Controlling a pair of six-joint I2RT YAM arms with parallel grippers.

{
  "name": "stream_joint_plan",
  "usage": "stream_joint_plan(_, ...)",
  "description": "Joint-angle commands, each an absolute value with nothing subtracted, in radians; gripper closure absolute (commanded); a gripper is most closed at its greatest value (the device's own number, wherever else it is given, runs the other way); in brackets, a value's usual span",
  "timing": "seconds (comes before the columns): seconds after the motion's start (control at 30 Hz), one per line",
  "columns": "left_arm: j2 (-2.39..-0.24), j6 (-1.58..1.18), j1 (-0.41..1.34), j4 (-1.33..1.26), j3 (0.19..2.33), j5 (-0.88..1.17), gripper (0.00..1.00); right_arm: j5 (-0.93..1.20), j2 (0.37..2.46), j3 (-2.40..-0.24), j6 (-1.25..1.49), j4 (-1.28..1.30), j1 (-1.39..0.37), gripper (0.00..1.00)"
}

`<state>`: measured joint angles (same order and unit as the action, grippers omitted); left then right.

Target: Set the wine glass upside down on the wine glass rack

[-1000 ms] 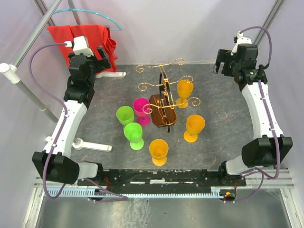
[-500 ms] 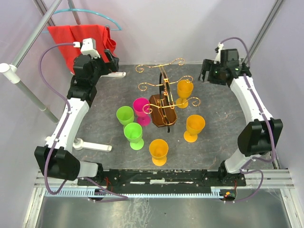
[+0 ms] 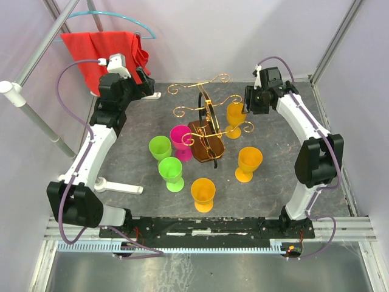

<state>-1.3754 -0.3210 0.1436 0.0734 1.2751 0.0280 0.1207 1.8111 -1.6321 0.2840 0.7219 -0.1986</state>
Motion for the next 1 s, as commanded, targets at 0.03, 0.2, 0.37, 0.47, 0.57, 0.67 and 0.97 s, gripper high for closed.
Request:
stream_joint_plan(0.03, -1.355, -0.345, 0.145, 0.032, 1.284, 0.015, 0.01, 0.086, 1.809, -1.678, 0.243, 0.729, -0.204, 0.59)
stream_joint_plan(0.2, -1.366, -0.364, 0.144, 0.035, 1.304, 0.026, 0.01, 0.033, 1.798, -1.7, 0.222, 0.751, -0.204, 0.96)
stream_joint_plan(0.37, -1.39, -0.409, 0.144, 0.056, 1.361, 0.083, 0.01, -0.079, 1.783, -1.798, 0.178, 0.821, -0.204, 0.99)
stream_joint_plan(0.47, -1.441, -0.505, 0.145, 0.125, 1.475, 0.137, 0.01, -0.213, 1.785, -1.919, 0.139, 0.893, -0.204, 0.99)
stream_joint_plan(0.57, -1.498, -0.64, 0.145, 0.203, 1.588, 0.177, 0.01, -0.345, 1.781, -2.026, 0.086, 0.916, -0.203, 0.99)
stream_joint_plan(0.67, -1.556, -0.749, 0.146, 0.282, 1.691, 0.213, 0.01, -0.434, 1.744, -2.056, 0.026, 0.841, -0.203, 0.99)
stream_joint_plan(0.97, -1.548, -1.192, 0.173, 0.102, 1.675, 0.269, 0.04, -0.316, 1.554, -1.787, -0.121, 0.155, -0.271, 0.99)
